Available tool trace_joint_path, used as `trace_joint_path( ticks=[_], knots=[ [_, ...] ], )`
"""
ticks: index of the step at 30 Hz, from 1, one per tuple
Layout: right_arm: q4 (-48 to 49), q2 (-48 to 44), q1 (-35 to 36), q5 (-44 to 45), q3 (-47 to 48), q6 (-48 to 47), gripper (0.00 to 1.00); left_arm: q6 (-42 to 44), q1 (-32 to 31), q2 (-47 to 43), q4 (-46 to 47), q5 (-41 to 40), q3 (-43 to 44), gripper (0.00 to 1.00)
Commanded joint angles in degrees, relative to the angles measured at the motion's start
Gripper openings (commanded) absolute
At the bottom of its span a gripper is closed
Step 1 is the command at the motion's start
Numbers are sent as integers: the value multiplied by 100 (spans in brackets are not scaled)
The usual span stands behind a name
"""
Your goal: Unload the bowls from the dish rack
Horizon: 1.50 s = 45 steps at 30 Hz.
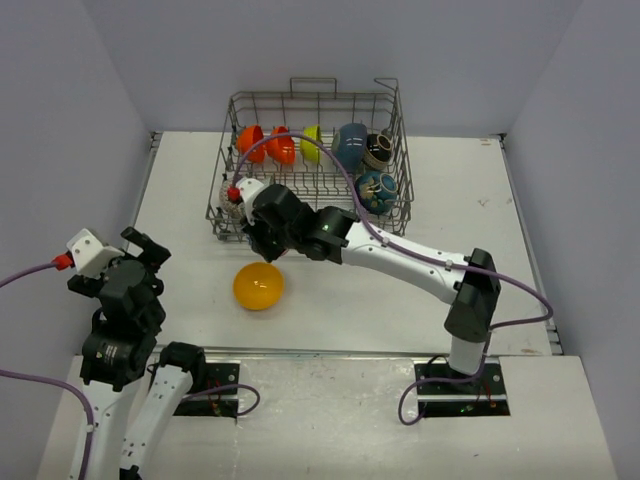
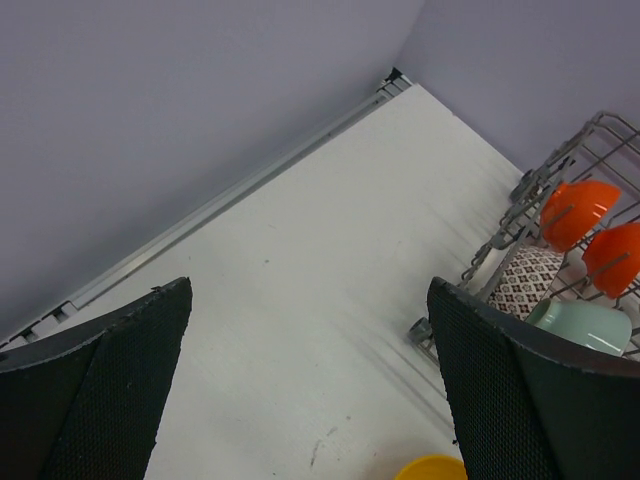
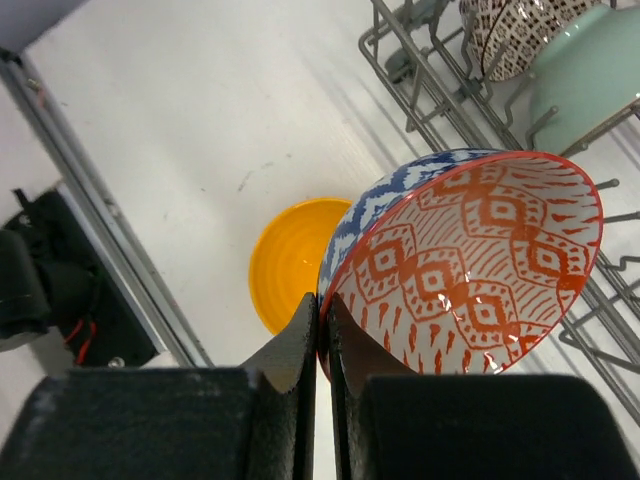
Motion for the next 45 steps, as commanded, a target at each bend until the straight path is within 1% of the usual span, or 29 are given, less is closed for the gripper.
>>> trace_joint_path(
  ticks=[1,7,9,15,19,28,32,37,40,41,43,45],
  knots=[
    [-390,157,298,1086,432,-327,0,-263,57,-31,-134,-349,172,100],
    [-1216,772,800,1509,967,-415,0,-272,66,-40,-143,-367,180,100],
    [-1470,1052,888,1527,1179,-468,0,-281,66,-66,-161,-384,180,100],
    [-1796,1572,1161,1430,1601,-599,0,-316,66,-128,-170,-419,180,100],
    [-2025,2054,1205,1500,1952,-696,0,-316,66,-128,-170,-428,180,100],
    [-2359,2671,1214,1606,2515,-898,0,-272,66,-101,-134,-384,163,100],
    [-2386,2776,1240,1615,2524,-925,8,-264,66,-93,-108,-358,154,100],
    [-2412,2882,1293,1632,2568,-968,11,-264,66,-75,-99,-340,154,100],
    [-2448,2935,1310,1650,2594,-960,17,-255,57,-75,-99,-340,154,100],
    [-2448,2935,1328,1650,2586,-960,25,-255,57,-66,-99,-332,154,100],
    [-2413,2917,1354,1676,2568,-951,37,-255,66,-66,-99,-323,154,100],
    [-2413,2908,1381,1676,2559,-951,44,-246,57,-75,-90,-331,154,100]
  ],
)
